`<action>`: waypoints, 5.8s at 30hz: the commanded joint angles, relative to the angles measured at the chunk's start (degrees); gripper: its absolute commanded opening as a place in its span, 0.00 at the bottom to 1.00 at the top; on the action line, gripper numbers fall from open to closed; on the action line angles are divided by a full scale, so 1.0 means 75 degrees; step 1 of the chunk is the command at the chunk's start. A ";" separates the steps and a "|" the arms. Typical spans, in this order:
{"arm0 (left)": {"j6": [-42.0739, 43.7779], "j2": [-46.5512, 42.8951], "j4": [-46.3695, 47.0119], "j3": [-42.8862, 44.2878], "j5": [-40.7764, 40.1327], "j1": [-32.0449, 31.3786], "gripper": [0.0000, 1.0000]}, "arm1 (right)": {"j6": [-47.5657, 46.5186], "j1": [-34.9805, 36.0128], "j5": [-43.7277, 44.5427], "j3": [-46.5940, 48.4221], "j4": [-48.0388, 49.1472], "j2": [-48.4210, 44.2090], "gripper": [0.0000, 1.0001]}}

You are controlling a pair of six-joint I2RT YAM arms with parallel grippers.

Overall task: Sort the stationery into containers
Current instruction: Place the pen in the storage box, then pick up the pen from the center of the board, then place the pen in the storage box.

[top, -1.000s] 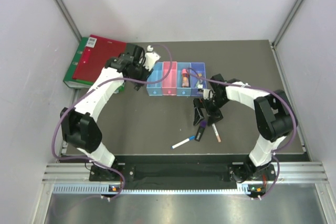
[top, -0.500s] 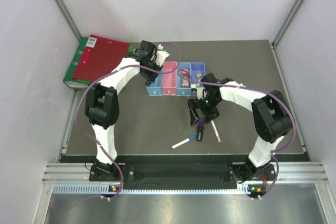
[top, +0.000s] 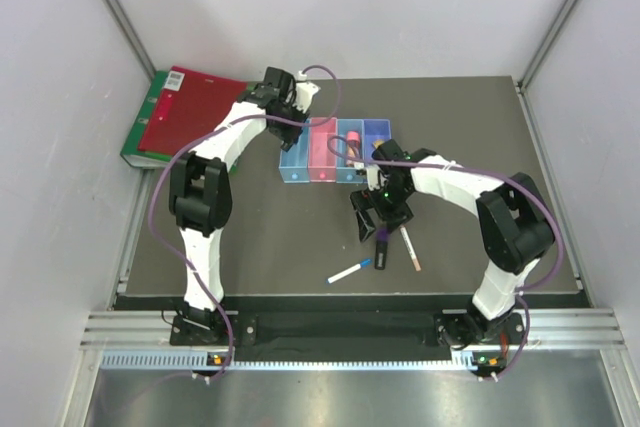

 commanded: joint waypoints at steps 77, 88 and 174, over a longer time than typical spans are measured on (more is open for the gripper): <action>-0.0356 -0.1674 -0.0130 -0.0625 0.0717 0.0750 0.65 | -0.1186 0.0997 0.2526 0.1658 -0.0678 0.0029 0.00; 0.0512 -0.3678 -0.0365 -0.2734 0.0165 0.0773 0.65 | -0.1752 0.0259 0.2444 0.5613 -0.0619 0.0847 0.00; 0.1707 -0.7325 0.0210 -0.5783 0.0927 0.0774 0.64 | -0.0075 0.0505 -0.0240 0.7320 0.4033 0.3826 0.57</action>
